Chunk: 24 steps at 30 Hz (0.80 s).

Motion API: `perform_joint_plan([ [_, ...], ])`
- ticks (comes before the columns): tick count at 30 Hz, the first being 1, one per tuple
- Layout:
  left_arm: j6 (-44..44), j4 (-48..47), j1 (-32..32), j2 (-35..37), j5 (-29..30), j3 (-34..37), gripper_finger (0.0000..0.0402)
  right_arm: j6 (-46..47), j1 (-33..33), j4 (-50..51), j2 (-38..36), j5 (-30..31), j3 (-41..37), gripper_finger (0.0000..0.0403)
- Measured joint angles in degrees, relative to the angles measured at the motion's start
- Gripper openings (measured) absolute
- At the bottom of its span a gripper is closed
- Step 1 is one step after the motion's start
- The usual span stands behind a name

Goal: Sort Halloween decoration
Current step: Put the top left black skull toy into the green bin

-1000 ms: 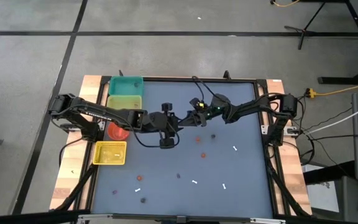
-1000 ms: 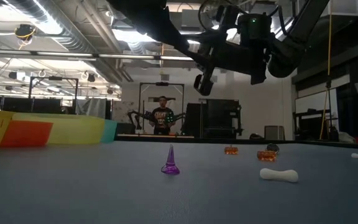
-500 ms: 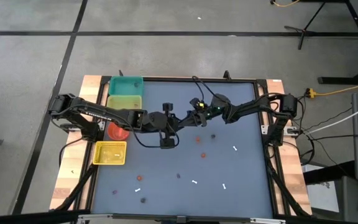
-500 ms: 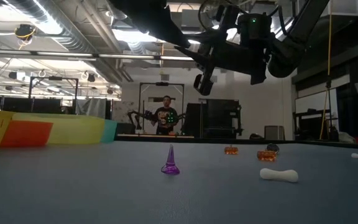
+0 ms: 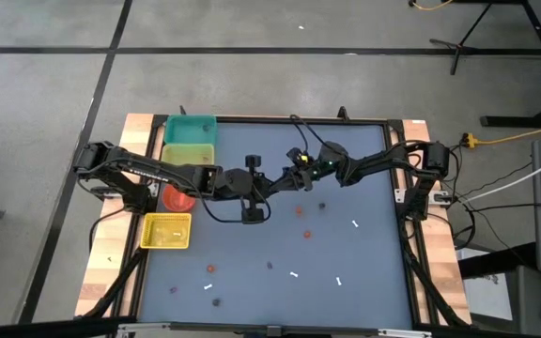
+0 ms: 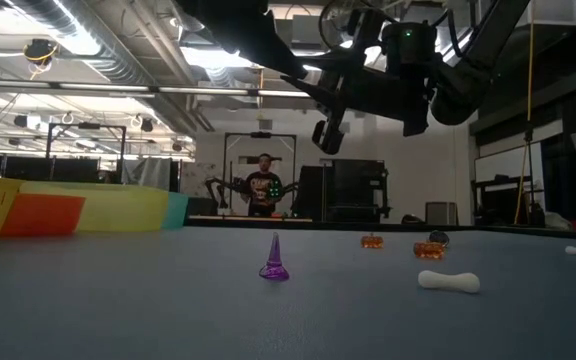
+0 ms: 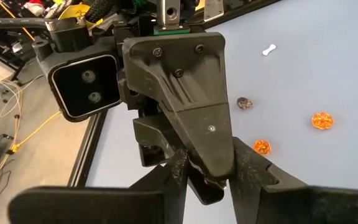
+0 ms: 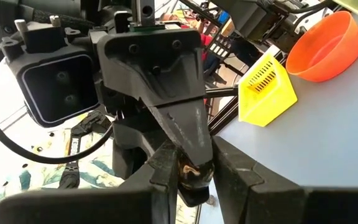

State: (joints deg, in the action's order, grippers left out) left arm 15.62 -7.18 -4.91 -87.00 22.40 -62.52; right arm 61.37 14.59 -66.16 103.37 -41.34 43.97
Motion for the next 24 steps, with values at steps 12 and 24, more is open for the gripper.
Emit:
perform_joint_plan([
  [12,0.0,-0.1,0.0,0.0,0.1,0.0,0.0062,0.3,0.0,0.0,0.0,1.4,0.0,0.0156],
  [24,-0.8,0.6,-0.1,0.0,-0.1,0.0,0.0063,0.0,0.4,-4.7,0.0,-2.2,0.0,0.0188],
])
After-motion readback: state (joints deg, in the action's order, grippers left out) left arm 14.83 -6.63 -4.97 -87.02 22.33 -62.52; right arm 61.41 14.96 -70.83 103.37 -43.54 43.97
